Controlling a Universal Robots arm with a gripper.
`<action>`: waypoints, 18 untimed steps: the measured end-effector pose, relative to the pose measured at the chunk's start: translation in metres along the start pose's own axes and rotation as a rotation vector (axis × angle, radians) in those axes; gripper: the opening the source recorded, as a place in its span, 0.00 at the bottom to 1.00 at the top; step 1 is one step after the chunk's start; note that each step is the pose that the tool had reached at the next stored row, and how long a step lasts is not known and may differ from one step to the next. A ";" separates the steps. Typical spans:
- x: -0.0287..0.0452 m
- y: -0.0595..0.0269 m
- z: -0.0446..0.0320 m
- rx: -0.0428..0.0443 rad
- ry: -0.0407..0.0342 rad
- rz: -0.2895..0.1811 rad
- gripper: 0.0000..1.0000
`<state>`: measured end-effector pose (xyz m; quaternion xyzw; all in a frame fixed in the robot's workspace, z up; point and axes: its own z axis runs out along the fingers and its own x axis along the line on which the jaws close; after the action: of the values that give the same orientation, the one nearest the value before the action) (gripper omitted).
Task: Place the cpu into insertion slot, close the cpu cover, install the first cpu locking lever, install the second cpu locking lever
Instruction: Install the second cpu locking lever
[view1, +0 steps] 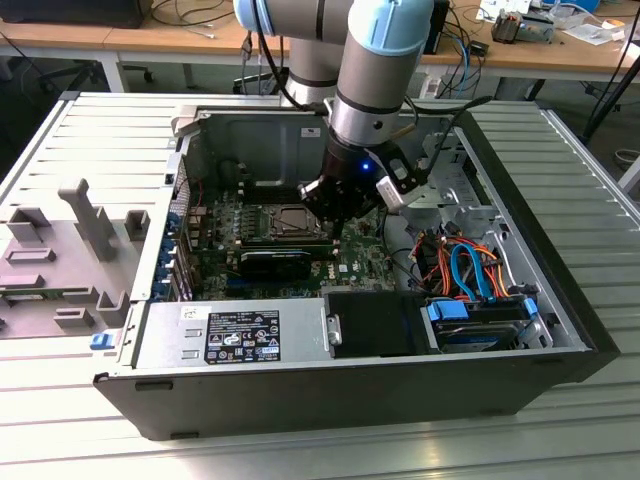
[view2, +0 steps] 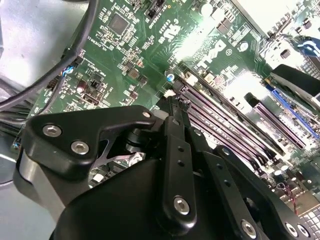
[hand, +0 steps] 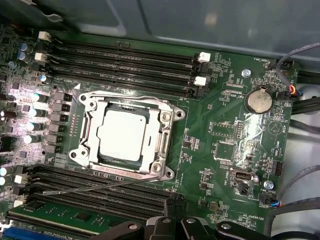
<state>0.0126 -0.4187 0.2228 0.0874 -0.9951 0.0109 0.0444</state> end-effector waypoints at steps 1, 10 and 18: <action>0.0000 0.0000 0.0000 -0.0001 0.0000 0.001 0.11; 0.0126 0.0024 0.0032 -0.0153 -0.0019 0.067 0.11; 0.0197 0.0030 0.0091 -0.0205 -0.0034 0.067 0.11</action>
<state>-0.0081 -0.4194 0.2155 0.0537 -0.9976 0.0021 0.0432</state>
